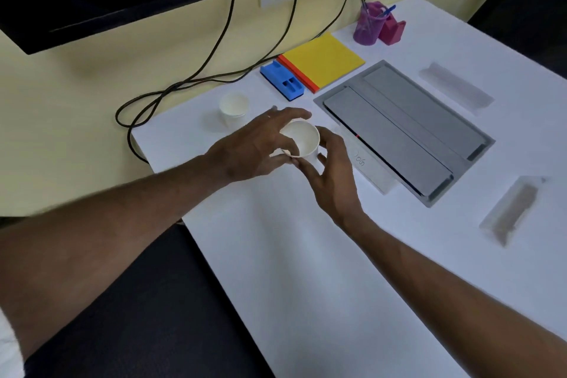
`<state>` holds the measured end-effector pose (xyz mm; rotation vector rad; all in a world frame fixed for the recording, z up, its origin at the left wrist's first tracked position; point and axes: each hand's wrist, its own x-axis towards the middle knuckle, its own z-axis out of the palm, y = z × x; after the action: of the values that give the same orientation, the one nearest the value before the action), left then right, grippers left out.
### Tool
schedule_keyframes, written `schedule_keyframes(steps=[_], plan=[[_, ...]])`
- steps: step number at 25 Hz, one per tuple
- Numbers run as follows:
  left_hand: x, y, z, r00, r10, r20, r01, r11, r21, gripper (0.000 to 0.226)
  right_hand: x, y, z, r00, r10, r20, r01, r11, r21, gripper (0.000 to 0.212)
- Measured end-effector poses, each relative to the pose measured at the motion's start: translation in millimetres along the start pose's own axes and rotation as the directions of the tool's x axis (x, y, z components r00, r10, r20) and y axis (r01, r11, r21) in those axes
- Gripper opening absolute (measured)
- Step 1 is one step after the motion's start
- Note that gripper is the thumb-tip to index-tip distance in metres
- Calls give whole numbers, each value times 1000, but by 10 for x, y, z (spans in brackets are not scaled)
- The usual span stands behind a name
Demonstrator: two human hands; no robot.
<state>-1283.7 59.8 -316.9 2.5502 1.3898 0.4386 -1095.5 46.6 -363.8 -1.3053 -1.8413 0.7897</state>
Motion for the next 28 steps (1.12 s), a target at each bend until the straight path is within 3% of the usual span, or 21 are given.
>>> schedule_keyframes(steps=[3,6,8,16,28], plan=[[-119,156,156,999,-26,23,29,985,-172,37,-320,109,-29,1000,13,15,-13,999,51,57],[-210,207,290,977,-125,172,170,943,-285,85,-618,198,17,998,50,42,-54,992,115,57],[-259,205,373,951,-132,278,212,936,-280,97,-788,254,67,996,68,52,-74,989,131,58],[-452,243,550,940,-20,342,95,974,-205,80,-1111,364,257,981,172,91,-187,960,208,61],[-467,92,454,945,-57,324,97,989,-110,79,-883,233,431,978,195,79,-207,961,186,64]])
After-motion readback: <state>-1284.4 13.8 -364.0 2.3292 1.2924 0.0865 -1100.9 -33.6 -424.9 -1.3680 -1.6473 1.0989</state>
